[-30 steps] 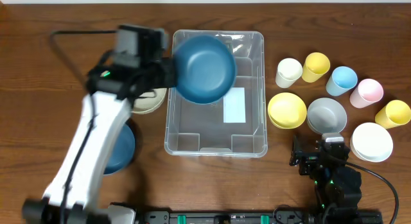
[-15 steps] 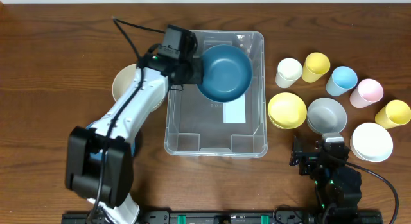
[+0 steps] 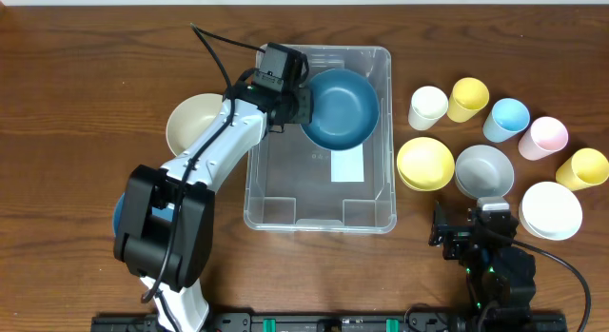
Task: Pack container
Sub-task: 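Carry the dark blue bowl into the clear bin and release it, then move the left gripper back and grasp the cream bowl rim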
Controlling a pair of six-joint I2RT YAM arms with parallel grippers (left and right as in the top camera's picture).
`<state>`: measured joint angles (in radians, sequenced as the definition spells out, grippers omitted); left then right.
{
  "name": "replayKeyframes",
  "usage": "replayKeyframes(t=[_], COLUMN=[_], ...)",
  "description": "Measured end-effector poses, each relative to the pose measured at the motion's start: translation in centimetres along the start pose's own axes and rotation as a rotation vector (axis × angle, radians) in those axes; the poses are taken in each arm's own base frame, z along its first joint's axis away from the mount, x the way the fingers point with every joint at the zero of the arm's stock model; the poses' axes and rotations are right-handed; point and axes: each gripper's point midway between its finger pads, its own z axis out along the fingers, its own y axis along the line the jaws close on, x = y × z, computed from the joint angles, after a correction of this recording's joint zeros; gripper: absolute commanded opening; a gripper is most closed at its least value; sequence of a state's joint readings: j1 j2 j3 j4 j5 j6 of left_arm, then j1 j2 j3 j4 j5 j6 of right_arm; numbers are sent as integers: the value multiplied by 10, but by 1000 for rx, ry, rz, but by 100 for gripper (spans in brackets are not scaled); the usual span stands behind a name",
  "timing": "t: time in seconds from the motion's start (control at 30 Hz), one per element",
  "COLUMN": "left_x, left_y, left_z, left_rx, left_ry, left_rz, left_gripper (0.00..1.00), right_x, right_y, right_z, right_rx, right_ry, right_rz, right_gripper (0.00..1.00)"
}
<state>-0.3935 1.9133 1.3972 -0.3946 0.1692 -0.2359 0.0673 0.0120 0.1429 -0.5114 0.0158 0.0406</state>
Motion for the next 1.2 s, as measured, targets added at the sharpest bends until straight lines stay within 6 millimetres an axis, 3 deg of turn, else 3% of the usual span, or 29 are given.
replayKeyframes(t=[0.03,0.1,0.27,0.37,0.5,0.67,0.8,0.9,1.1,1.2], left_x=[-2,-3,-5,-11,-28,-35,-20,0,33,41], left_y=[0,0,0,-6,-19,-18,23,77,176,212], left_z=[0,0,-3,-15,-57,-140,-195,-217,-235,-232], left_rx=[1,-3,-6,18,58,47,-80,-222,-420,-455], left_ry=[-7,-14,-21,-44,-117,-212,-229,-186,-102,-80], left_rz=[4,5,-3,-5,-8,-15,-82,-193,-477,-581], left_gripper=[41,48,54,59,64,67,69,70,70,70], right_x=[0,0,0,0,0,0,0,0,0,0], right_y=[0,0,0,0,0,0,0,0,0,0], right_z=[0,0,0,0,0,0,0,0,0,0], right_rx=[0,0,0,0,0,0,0,0,0,0], right_ry=[0,0,0,0,0,0,0,0,0,0], right_rz=[0,0,0,0,0,0,0,0,0,0], right_gripper=[99,99,99,99,99,99,99,99,99,99])
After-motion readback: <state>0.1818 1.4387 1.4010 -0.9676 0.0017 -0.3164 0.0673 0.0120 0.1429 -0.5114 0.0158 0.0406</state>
